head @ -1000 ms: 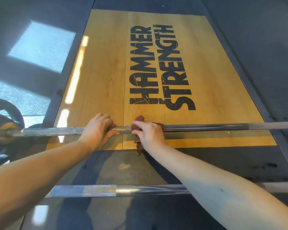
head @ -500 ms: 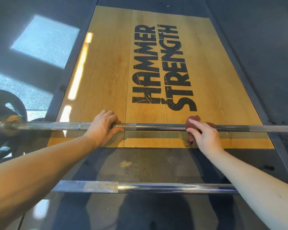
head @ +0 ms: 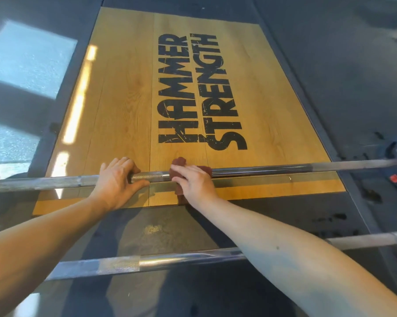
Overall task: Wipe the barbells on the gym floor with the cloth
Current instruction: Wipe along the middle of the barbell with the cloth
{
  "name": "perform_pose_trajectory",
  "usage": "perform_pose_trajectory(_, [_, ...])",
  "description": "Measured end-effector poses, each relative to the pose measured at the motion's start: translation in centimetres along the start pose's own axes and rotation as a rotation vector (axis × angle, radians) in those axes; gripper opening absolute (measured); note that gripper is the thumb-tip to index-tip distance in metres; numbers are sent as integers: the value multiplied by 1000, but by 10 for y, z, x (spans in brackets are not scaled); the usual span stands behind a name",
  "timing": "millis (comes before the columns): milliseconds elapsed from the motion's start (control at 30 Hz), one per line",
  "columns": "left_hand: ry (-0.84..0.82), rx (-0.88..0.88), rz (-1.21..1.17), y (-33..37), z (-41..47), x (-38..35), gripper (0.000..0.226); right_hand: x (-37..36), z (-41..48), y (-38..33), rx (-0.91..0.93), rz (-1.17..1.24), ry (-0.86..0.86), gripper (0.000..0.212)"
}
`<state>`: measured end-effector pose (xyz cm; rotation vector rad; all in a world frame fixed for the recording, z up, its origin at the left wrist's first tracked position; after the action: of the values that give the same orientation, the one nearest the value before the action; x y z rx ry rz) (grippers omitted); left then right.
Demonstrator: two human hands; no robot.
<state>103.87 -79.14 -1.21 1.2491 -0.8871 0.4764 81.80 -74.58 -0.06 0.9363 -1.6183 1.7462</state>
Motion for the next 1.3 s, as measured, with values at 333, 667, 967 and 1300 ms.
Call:
perform_pose_trajectory(333, [36, -39, 30, 1, 8, -1, 33, 115, -41, 167, -347, -74, 210, 33])
perform_pose_trajectory(667, [8, -46, 18, -3, 13, 0, 33, 129, -47, 188, -543, -32, 470, 29])
perform_pose_trajectory(967, [-23, -12, 36, 3, 13, 2, 40, 58, -10, 100, -223, -404, -34, 49])
perform_pose_trajectory(1300, [-99, 17, -29, -2, 25, 2, 42, 72, 18, 96, -157, -594, -329, 22])
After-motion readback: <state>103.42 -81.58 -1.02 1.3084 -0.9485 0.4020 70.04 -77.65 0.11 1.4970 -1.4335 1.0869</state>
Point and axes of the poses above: each hand's wrist, its own z-axis towards the middle knuckle, its own x-axis out of the back of the hand, y = z × x, the point moved 6 cm from there along z, towards the middle knuckle, and after that the axes turned 13 degrees about -z, right-handed, at the moved point
